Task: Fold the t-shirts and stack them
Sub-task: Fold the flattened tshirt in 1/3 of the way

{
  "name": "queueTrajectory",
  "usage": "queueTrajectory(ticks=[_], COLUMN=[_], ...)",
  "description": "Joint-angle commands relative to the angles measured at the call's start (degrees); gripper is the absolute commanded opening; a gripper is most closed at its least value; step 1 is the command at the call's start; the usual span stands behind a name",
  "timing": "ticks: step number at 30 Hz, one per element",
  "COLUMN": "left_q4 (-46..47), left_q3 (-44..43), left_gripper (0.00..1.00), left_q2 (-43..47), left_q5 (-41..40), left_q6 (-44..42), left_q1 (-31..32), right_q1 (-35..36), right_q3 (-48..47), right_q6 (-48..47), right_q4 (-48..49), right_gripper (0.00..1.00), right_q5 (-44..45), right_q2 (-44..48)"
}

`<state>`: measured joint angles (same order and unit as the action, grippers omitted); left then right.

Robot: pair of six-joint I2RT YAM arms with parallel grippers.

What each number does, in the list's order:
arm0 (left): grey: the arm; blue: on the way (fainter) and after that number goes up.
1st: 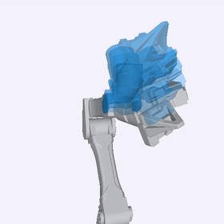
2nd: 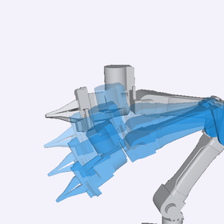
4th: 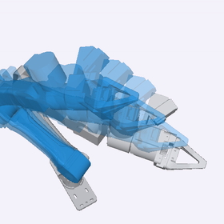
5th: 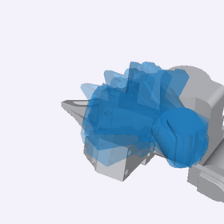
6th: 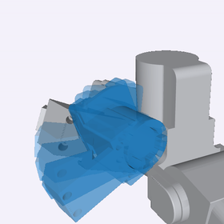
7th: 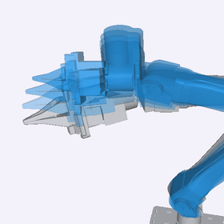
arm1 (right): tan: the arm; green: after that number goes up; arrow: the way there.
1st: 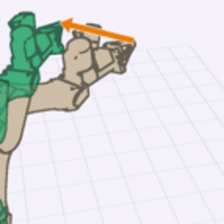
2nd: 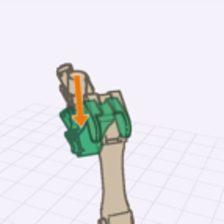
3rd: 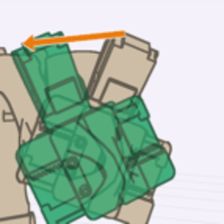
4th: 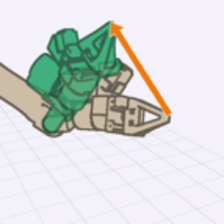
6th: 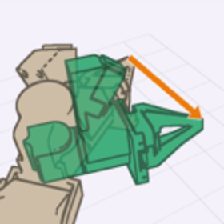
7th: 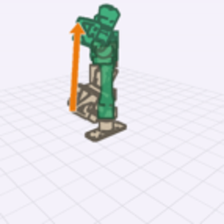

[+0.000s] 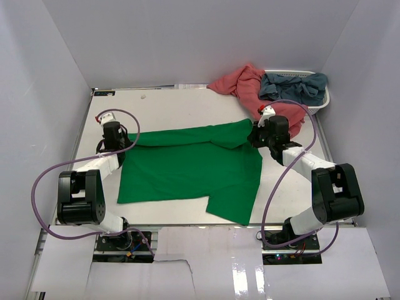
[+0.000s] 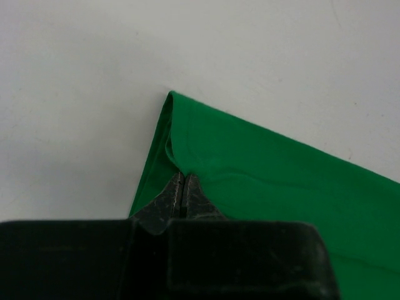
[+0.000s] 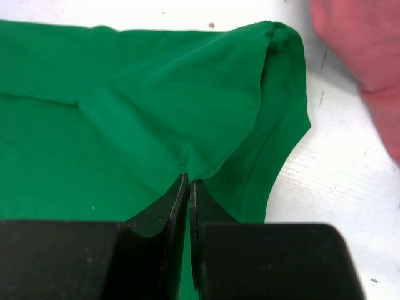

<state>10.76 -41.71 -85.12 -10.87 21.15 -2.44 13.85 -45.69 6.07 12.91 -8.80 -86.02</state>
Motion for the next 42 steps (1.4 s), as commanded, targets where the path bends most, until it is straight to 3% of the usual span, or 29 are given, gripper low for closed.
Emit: queueTrajectory(ticks=[1, 16, 18, 21, 22, 27, 28, 36, 42], left_q4=[-5.31, -12.78, -13.05, -13.23, -13.23, -15.59, -17.60, -17.71, -19.29], left_q3=[-0.99, -2.40, -3.37, -4.16, -4.25, -6.09, -7.58, -11.28, -18.92], left_gripper=[0.00, 0.00, 0.09, 0.21, 0.26, 0.37, 0.45, 0.59, 0.58], left_q2=[2.42, -1.70, -2.59, -3.65, -3.56, -2.95, -2.60, -0.39, -8.03], left_q5=[-3.01, -3.54, -2.75, -1.61, -1.69, -6.43, -9.22, -11.81, -6.54], left_q6=[2.58, 2.50, 2.24, 2.41, 2.41, 2.93, 3.20, 2.94, 1.80], left_q1=[0.24, 0.24, 0.24, 0.24, 0.24, 0.24, 0.24, -0.38, -0.38], right_q1=[0.48, 1.01, 1.09, 1.10, 1.10, 1.10, 1.10, 1.10, 1.10], right_q3=[0.60, 3.15, 3.76, 4.03, 4.03, 2.98, 1.76, -4.57, -12.38], right_q6=[0.53, 0.70, 0.70, 0.70, 0.70, 0.44, 0.35, -0.26, -0.62], right_q4=[0.72, -1.13, -0.95, -0.69, -0.78, -1.57, -2.70, -3.76, -3.33], right_gripper=[0.08, 0.08, 0.08, 0.21, 0.32, 0.45, 0.52, 0.60, 0.60], right_q5=[2.03, 3.96, 3.87, 3.96, 4.31, 5.89, 6.94, 8.45, 7.22], right_q2=[2.78, 2.87, 2.96, 2.96, 2.87, 3.05, 3.14, 0.95, -6.17])
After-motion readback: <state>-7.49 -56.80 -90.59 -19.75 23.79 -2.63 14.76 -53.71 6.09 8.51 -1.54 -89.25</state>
